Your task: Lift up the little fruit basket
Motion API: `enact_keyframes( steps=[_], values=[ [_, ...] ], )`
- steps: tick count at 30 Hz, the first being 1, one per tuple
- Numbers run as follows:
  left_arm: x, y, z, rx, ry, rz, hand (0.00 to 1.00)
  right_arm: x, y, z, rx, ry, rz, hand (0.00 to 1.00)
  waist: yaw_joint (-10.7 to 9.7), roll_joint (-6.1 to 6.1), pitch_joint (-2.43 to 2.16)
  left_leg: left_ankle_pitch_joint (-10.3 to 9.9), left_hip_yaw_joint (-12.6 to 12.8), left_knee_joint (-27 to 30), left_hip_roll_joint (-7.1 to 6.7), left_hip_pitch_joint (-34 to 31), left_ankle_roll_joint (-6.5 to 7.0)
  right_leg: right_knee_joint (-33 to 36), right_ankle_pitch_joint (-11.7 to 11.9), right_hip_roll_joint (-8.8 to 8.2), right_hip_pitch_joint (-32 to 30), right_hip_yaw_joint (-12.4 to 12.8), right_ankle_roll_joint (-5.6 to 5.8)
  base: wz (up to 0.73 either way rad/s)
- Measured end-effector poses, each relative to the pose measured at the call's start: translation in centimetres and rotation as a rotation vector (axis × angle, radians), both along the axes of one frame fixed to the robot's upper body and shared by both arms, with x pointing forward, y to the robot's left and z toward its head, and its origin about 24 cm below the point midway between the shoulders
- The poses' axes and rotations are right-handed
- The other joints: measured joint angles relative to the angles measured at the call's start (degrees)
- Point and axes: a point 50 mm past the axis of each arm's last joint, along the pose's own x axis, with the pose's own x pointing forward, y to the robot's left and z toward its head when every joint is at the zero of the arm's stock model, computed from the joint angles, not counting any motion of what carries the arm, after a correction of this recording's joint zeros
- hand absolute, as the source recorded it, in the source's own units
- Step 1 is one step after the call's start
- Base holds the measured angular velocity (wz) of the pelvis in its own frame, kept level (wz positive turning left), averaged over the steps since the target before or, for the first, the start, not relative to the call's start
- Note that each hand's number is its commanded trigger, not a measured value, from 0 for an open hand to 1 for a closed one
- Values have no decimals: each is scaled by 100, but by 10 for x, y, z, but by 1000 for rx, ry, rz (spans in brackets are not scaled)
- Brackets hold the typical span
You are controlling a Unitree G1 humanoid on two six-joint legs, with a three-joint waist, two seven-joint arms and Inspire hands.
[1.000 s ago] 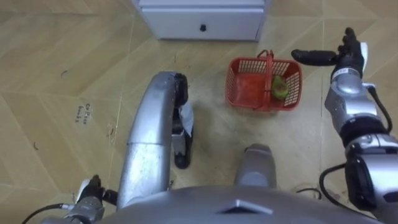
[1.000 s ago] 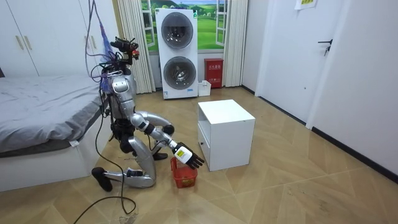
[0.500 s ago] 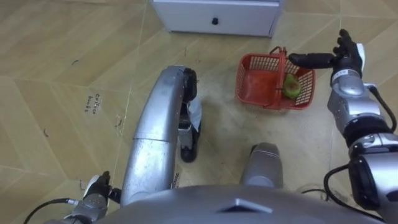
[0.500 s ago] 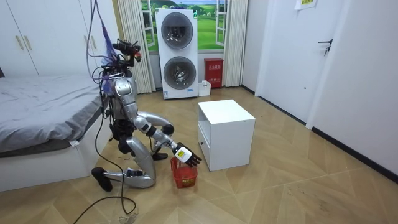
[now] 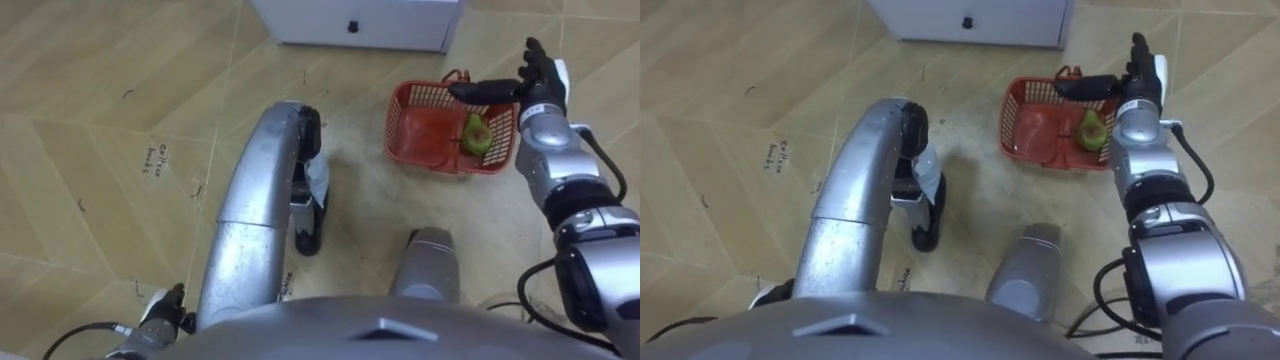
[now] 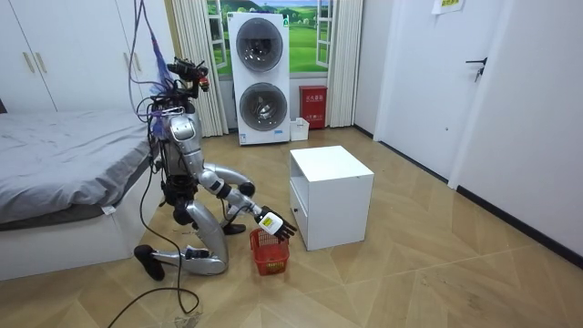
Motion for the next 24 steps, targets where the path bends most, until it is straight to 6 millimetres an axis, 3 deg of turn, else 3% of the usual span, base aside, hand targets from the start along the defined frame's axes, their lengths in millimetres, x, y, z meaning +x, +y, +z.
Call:
enact_keyframes(
  steps=[5,24],
  values=[
    [1,-1,0,-7,-7,17,0,-2,5,-5,2,29,47,0,16,96,5,0,1,-10,2,-11,-1,-3,0,-2,-22,0,0,0],
    [10,-11,-1,-78,-9,-12,0,-33,-3,-38,57,240,43,0,145,147,0,8,5,-36,-10,-14,-17,-12,0,-2,-43,-13,1,0]
  ],
)
